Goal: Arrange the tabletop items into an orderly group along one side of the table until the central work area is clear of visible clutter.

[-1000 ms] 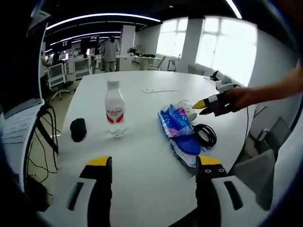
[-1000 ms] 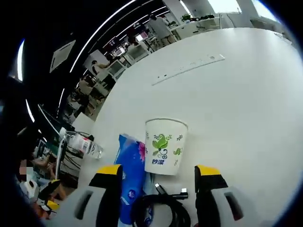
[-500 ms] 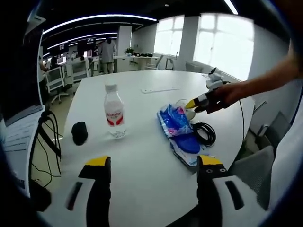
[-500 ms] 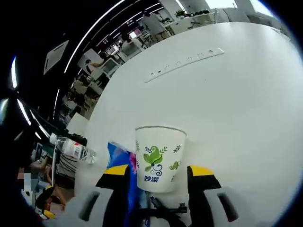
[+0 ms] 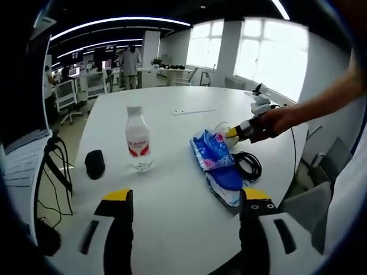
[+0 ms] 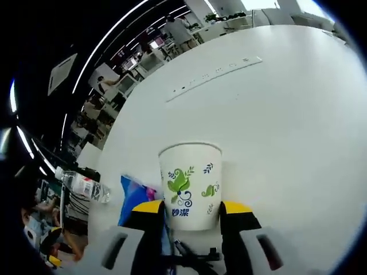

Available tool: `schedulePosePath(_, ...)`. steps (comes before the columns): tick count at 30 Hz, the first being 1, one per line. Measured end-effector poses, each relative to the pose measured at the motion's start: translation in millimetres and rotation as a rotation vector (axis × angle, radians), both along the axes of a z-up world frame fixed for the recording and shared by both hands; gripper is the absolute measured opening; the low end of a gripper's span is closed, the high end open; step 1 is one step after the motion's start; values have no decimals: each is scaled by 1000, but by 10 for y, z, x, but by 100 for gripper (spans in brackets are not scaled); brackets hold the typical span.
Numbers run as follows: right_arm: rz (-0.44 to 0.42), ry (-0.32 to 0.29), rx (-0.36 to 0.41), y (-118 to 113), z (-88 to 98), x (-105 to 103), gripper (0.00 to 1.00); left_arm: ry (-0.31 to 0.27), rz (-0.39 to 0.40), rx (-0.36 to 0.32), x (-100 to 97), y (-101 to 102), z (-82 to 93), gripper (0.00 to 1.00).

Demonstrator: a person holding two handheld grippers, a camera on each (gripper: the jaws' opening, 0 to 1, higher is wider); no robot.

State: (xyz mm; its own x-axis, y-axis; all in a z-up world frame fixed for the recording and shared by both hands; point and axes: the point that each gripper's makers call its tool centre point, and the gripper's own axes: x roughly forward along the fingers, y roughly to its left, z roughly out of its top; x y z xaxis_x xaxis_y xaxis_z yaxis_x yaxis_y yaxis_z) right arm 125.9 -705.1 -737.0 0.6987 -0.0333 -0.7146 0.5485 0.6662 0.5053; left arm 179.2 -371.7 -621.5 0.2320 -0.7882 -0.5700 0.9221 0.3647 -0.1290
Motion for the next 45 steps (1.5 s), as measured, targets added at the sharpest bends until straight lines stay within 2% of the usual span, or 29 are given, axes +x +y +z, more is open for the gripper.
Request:
schedulePosePath(8, -21, -23, -24, -138, 97, -102, 37, -3, -5, -19, 11, -24, 68, 77)
schedulePosePath(13, -31, -41, -27, -209, 126, -147, 37, -8, -18, -7, -8, -27, 65, 77)
schedulePosePath(24, -2, -74, -72, -207, 303, -233, 37, -16, -26, -10, -22, -55, 90, 76)
schedulePosePath(28, 43, -81, -104, -119, 410, -244, 37, -17, -31, -11, -25, -72, 92, 75)
schedulePosePath(33, 60, -114, -95, -35, 509, -237, 37, -16, -30, -15, -24, -93, 118, 75)
schedulePosePath(37, 122, -140, -120, 54, 581, -189, 37, -15, -30, -25, -26, -115, 161, 75)
schedulePosePath(41, 247, -160, -182, 250, 693, -125, 37, -18, -33, -30, -28, -122, 192, 75)
schedulePosePath(45, 393, -165, -236, 478, 685, -62, 37, -21, -39, -31, -42, -146, 211, 75)
